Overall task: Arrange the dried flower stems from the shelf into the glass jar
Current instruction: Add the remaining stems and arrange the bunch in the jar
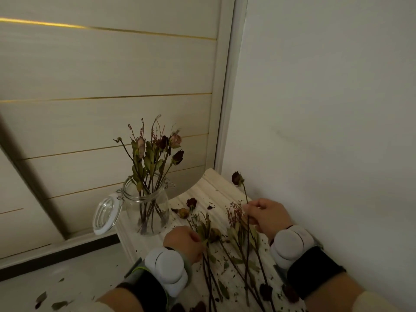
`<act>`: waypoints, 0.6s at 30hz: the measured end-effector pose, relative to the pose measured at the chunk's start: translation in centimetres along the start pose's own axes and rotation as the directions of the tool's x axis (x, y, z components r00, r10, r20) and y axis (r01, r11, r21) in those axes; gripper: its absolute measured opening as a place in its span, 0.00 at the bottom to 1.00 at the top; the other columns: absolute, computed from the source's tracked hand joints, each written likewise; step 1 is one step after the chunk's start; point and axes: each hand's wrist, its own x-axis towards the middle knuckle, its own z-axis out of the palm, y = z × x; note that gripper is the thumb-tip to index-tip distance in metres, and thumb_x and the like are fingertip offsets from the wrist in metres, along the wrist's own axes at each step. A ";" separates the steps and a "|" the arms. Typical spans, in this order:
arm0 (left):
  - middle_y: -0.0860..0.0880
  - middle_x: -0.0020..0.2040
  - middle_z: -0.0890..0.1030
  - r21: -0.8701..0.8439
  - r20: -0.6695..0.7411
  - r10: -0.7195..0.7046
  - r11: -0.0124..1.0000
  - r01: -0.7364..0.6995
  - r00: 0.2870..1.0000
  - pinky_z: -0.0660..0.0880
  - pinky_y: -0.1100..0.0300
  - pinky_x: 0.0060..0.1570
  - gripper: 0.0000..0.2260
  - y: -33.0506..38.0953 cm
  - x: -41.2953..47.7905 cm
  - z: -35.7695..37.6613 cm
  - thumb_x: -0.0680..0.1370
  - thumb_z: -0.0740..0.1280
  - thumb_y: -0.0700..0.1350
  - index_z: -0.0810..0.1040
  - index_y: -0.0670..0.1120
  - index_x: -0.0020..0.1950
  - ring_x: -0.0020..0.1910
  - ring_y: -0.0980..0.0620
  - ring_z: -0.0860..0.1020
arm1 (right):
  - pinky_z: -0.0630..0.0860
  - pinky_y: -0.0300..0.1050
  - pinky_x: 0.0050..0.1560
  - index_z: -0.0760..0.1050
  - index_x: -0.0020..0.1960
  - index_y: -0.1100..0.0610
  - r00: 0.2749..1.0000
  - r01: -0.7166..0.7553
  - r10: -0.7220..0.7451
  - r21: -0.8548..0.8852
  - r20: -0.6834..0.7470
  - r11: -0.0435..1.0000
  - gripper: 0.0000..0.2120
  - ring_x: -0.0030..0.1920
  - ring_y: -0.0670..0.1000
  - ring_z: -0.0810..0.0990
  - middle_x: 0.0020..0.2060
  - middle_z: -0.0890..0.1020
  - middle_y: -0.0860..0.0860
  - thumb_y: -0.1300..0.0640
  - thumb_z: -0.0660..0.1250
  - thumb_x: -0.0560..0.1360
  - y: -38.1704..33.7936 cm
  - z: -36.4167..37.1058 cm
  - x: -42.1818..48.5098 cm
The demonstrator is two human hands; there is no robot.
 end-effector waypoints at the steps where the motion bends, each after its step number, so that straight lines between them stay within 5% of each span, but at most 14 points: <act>1: 0.45 0.34 0.81 -0.025 0.005 0.013 1.000 -0.013 1.000 0.80 0.49 0.50 0.12 0.2 -0.2 -0.1 0.74 0.68 0.40 0.75 0.48 0.30 0.45 0.41 0.83 | 0.73 0.40 0.33 0.78 0.37 0.54 1.000 0.020 -0.019 0.019 -0.018 1.000 0.06 0.31 0.50 0.75 0.32 0.80 0.54 0.57 0.70 0.72 -0.4 0.0 -0.1; 5: 0.44 0.44 0.83 -0.113 -0.024 0.132 0.985 -0.134 0.991 0.80 0.51 0.52 0.05 2.6 -1.6 -2.8 0.76 0.65 0.43 0.79 0.48 0.41 0.47 0.43 0.82 | 0.71 0.38 0.34 0.78 0.40 0.54 0.994 0.109 -0.107 0.067 -0.028 0.992 0.03 0.32 0.48 0.76 0.35 0.83 0.52 0.57 0.70 0.72 -3.8 0.4 -1.0; 10: 0.48 0.41 0.81 -0.197 -0.097 0.278 0.936 -0.292 0.956 0.80 0.56 0.50 0.07 5.7 -3.2 -6.7 0.77 0.66 0.46 0.81 0.43 0.50 0.39 0.53 0.78 | 0.74 0.38 0.34 0.80 0.46 0.58 0.975 0.220 -0.223 0.115 0.011 0.969 0.05 0.34 0.47 0.77 0.38 0.83 0.54 0.57 0.69 0.73 -8.7 2.3 -2.3; 18: 0.54 0.48 0.82 -0.019 -0.226 0.414 0.903 -0.429 0.882 0.75 0.67 0.47 0.10 7.6 -4.3 -13.3 0.74 0.69 0.50 0.80 0.51 0.54 0.44 0.59 0.77 | 0.77 0.37 0.37 0.78 0.45 0.55 0.922 0.365 -0.381 0.171 0.073 0.915 0.03 0.35 0.48 0.78 0.33 0.79 0.49 0.58 0.70 0.72 -15.0 6.4 -3.7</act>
